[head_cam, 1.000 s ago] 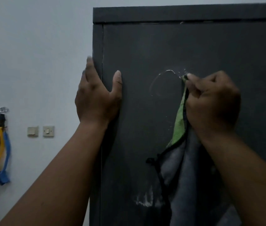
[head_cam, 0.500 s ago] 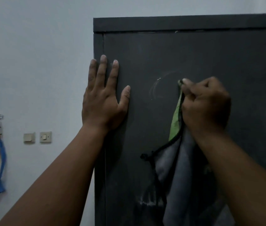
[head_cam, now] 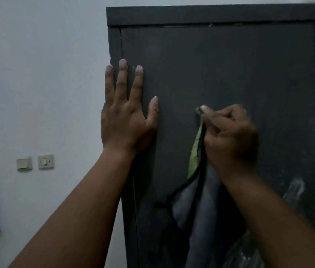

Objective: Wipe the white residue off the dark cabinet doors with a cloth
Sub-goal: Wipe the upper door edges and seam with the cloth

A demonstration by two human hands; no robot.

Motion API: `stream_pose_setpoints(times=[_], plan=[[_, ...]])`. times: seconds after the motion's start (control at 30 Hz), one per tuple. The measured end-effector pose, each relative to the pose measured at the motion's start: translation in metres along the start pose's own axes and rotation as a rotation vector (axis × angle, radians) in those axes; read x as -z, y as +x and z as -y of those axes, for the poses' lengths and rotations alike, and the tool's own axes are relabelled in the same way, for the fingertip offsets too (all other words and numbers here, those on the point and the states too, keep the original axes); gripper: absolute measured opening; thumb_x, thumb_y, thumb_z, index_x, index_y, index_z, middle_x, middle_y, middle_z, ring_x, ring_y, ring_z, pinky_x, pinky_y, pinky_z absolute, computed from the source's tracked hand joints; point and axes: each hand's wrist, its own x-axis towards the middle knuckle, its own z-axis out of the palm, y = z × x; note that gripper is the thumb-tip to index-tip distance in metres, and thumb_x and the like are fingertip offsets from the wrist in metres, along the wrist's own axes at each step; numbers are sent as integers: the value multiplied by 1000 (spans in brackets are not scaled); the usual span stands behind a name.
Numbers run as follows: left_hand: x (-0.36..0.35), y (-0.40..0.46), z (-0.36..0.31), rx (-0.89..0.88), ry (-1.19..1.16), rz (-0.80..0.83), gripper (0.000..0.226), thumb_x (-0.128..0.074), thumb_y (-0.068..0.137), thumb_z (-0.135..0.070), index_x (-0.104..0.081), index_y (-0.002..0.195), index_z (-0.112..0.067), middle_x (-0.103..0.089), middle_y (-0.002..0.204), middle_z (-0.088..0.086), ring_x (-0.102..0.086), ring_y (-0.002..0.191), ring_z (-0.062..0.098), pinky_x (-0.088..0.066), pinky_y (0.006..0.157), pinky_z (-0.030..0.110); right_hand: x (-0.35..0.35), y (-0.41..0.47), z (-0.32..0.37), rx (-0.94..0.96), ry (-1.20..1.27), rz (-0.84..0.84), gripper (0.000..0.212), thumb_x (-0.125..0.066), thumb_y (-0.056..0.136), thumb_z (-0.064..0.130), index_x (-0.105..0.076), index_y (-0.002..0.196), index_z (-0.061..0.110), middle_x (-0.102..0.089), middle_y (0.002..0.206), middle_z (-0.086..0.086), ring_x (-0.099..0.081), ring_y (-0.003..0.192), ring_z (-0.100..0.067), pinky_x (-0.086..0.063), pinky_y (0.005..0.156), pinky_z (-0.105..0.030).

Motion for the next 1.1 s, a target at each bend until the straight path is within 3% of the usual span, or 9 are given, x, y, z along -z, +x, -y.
stream_pose_setpoints(times=[0.13,0.27,0.33,0.47,0.6,0.73,0.9,1.0,1.1], plan=[[-1,-4,0,-6,10,4,70,-35,104,-57,-20,166,-28,-4,175,0,4,162,23,-24,122,39,-7,51,-5,-203,-89,-78,39,-59,101,45,-77,95,11,-48,83,5,-42,71,-8,-27,65,-23],[0,-5,-1,-10,16,11,68,-35,105,-55,-18,166,-28,-4,175,1,4,162,24,-20,122,36,-21,55,24,-113,5,-56,40,-60,103,39,-70,80,8,-46,77,8,-37,63,-6,-23,59,-18],[1,-6,-1,-15,15,22,68,-34,105,-54,-17,166,-27,-3,175,2,5,162,25,-16,122,35,-24,26,36,-22,72,17,39,-59,104,37,-69,79,9,-46,74,8,-43,60,-6,-33,57,-20],[2,-11,0,-25,21,30,69,-34,105,-56,-18,166,-27,-3,175,3,4,162,26,-16,124,39,-11,-27,24,132,41,55,24,-58,103,23,-81,105,17,-58,84,-1,-58,64,-23,-51,55,-37],[2,-14,-3,-14,26,40,70,-35,104,-56,-18,166,-28,-3,175,3,4,162,26,-18,127,50,1,-13,0,-50,2,-13,25,-62,100,31,-81,98,16,-58,82,-1,-58,68,-24,-47,60,-35],[2,-14,-3,-40,63,25,69,-35,105,-55,-21,166,-25,-7,175,5,1,162,26,-9,129,52,-10,29,-4,-211,20,-141,36,-66,99,38,-75,81,8,-51,77,5,-45,65,-8,-30,61,-21],[1,-17,-3,-94,92,29,69,-34,106,-55,-21,166,-24,-9,175,7,-2,162,27,-4,130,49,-11,-11,2,24,43,-48,13,-70,98,18,-81,96,13,-53,78,-1,-48,65,-14,-34,59,-26],[1,-18,-4,-90,98,37,69,-34,106,-56,-20,166,-25,-8,175,6,-1,162,26,-4,130,47,4,-36,-25,150,28,5,22,-70,96,9,-80,113,18,-59,84,-4,-55,65,-20,-43,56,-28],[0,-16,-10,-69,104,28,70,-35,105,-58,-22,166,-26,-9,175,7,-3,161,27,-6,130,48,20,-20,-57,97,8,-45,22,-70,97,13,-80,115,20,-61,86,-5,-57,66,-21,-43,58,-29]])
